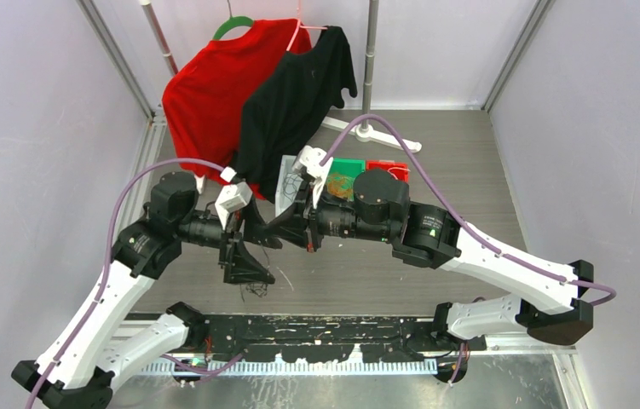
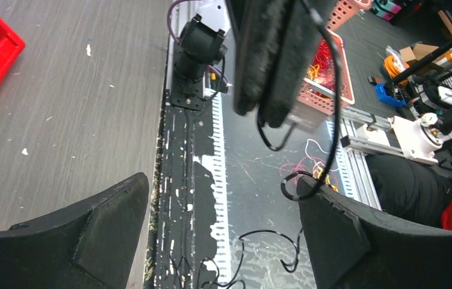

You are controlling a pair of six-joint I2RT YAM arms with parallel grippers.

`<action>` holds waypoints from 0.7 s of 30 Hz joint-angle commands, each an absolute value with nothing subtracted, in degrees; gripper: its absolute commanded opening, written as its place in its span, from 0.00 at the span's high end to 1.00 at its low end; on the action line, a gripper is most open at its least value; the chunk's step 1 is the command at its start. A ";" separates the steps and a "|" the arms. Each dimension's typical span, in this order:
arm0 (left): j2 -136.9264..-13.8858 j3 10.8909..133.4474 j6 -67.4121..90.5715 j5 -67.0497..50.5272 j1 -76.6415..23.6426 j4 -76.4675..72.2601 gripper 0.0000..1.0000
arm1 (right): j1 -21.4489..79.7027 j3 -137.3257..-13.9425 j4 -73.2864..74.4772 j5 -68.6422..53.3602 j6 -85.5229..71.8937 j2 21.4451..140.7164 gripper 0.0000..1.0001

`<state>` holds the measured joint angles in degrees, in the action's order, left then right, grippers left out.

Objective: Untangle the cables
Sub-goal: Adjust the cable.

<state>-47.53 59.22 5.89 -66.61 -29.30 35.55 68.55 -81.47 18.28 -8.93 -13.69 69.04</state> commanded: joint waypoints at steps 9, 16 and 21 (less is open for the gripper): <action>-44.08 60.62 -7.66 -56.12 -29.71 43.98 0.02 | 68.55 -85.90 16.86 -9.05 -12.51 67.34 0.99; -42.81 59.22 -11.41 -35.11 -29.72 41.20 0.01 | 68.55 -86.14 18.54 -9.14 -11.71 66.52 0.99; -42.23 58.13 -11.46 -33.92 -29.73 40.94 0.00 | 68.47 -85.66 19.09 -7.58 -11.03 65.62 0.99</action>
